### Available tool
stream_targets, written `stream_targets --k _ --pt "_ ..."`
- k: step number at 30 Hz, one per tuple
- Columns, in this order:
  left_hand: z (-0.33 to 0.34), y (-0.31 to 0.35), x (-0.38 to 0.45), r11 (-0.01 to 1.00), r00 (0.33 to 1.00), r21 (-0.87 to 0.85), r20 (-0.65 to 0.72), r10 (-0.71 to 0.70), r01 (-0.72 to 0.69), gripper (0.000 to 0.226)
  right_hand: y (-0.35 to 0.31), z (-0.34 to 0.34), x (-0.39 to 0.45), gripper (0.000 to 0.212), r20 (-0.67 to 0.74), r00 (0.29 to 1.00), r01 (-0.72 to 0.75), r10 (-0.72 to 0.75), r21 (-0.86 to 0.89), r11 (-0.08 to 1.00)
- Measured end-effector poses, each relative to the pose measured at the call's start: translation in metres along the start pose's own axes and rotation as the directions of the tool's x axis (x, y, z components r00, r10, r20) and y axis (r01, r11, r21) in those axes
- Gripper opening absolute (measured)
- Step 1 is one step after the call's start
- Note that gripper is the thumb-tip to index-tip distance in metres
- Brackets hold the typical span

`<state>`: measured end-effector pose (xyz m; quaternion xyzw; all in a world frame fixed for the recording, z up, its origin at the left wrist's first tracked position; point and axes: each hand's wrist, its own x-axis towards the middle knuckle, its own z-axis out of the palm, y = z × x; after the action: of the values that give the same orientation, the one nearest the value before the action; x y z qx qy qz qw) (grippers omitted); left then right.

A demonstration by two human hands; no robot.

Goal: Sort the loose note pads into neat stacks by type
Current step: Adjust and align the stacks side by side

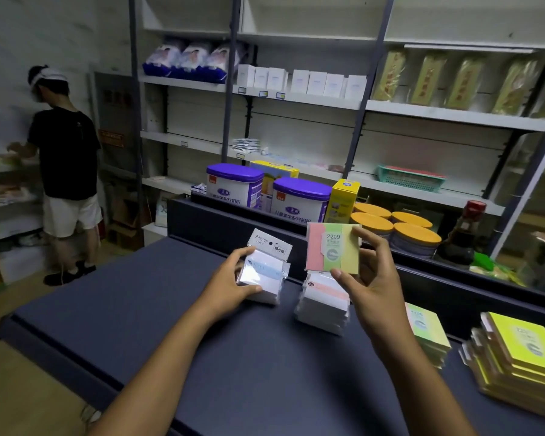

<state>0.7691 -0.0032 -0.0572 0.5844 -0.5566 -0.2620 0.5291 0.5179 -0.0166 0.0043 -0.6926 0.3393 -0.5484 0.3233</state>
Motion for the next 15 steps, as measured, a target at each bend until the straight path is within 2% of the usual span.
stream_targets --k 6,10,15 --pt "0.003 -0.004 0.002 0.997 0.999 0.074 0.032 -0.015 0.013 0.071 -0.001 -0.002 0.0 0.068 -0.021 1.0 -0.011 0.012 0.022 1.0" --pt "0.005 -0.01 0.003 0.978 0.998 0.2 0.014 -0.056 0.052 0.053 0.0 -0.002 -0.002 0.068 -0.022 1.0 -0.013 0.014 0.034 0.999" --pt "0.01 -0.017 0.003 0.958 0.999 0.284 0.019 0.026 -0.03 0.039 0.005 -0.002 -0.003 0.068 -0.015 1.0 -0.008 0.009 0.018 1.0"
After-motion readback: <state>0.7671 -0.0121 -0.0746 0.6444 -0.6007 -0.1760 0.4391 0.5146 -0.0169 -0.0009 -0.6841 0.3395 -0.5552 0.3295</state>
